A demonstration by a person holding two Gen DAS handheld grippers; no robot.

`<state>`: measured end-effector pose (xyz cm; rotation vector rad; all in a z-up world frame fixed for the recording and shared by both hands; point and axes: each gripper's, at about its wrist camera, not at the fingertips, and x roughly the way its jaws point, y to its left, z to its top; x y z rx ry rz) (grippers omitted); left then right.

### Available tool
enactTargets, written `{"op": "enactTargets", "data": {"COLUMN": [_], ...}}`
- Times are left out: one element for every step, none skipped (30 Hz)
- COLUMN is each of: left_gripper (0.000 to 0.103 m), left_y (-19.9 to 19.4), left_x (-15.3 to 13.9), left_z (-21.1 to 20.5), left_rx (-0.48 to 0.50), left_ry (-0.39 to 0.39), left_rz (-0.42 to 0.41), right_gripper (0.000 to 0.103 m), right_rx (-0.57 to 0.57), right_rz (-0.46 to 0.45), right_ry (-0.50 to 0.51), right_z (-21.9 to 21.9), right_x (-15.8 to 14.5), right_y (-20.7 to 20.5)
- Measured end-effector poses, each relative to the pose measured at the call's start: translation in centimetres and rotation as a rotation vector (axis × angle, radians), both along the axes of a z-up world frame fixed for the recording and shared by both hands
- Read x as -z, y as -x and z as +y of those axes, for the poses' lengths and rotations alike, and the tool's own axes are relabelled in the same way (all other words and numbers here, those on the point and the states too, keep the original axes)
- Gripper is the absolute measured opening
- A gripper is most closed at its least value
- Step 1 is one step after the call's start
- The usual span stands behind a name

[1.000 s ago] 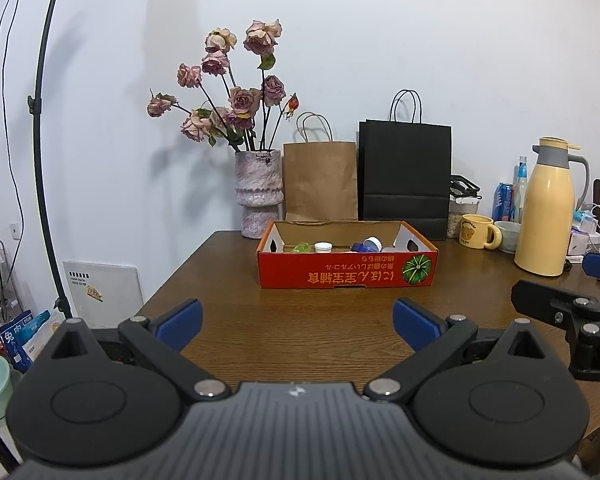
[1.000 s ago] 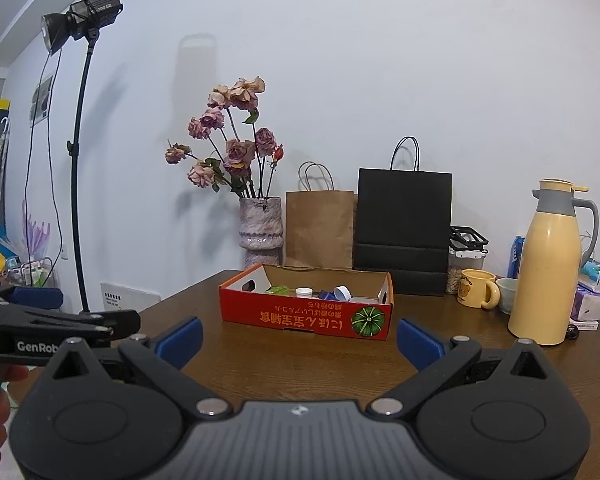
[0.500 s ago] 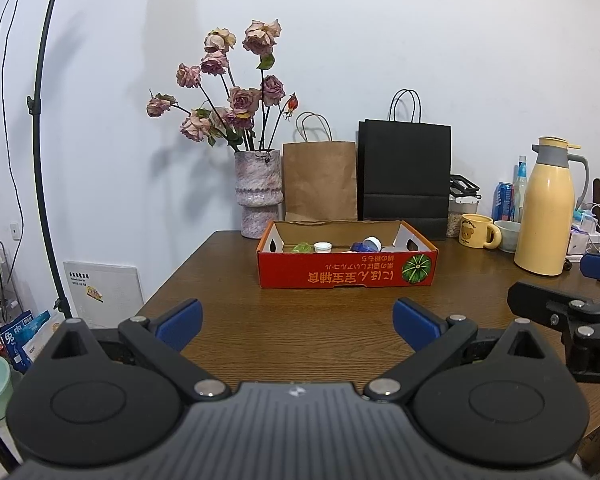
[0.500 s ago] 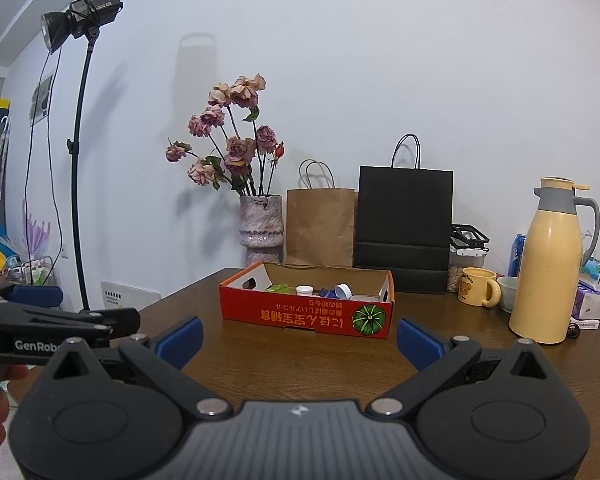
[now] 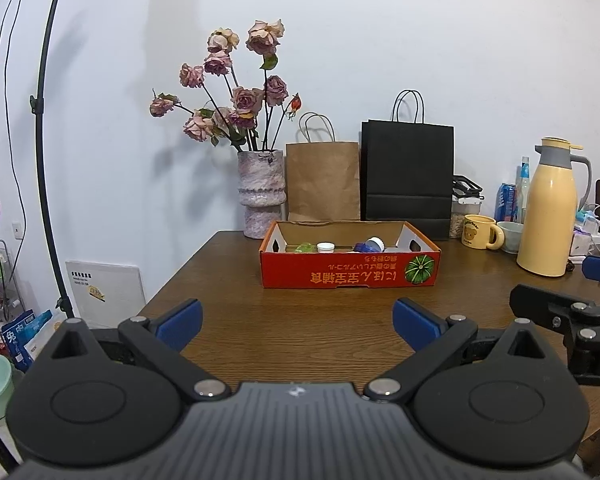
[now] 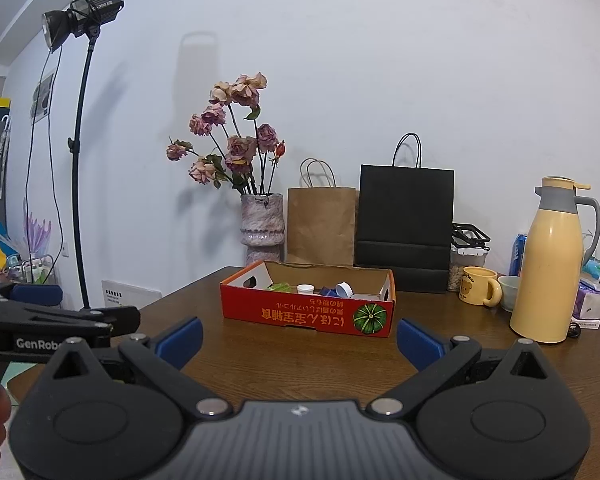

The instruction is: Organize rigid objects

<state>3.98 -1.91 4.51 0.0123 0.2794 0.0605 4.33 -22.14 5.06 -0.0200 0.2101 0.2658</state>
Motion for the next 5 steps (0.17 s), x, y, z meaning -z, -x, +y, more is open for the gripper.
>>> {"op": "enactTargets", "data": {"left_gripper": [0.103, 0.103, 0.103, 0.103, 0.103], "left_y": [0.01, 0.0, 0.01, 0.02, 0.03], "left_x": [0.0, 0.0, 0.02, -0.04, -0.05], "left_z": [0.02, 0.03, 0.11, -0.01, 0.0], "left_rx": [0.001, -0.002, -0.001, -0.001, 0.0], "left_ry": [0.0, 0.001, 0.004, 0.006, 0.006], "left_rz": [0.0, -0.001, -0.001, -0.002, -0.002], "right_gripper": [0.103, 0.103, 0.103, 0.103, 0.103], "right_rx": [0.0, 0.0, 0.0, 0.0, 0.0], "right_rz": [0.0, 0.0, 0.0, 0.0, 0.0], "right_ry": [0.0, 0.0, 0.0, 0.0, -0.001], "right_z": [0.0, -0.01, -0.01, -0.01, -0.02], "right_x": [0.01, -0.02, -0.01, -0.03, -0.04], "right_y": [0.0, -0.01, 0.0, -0.01, -0.01]}}
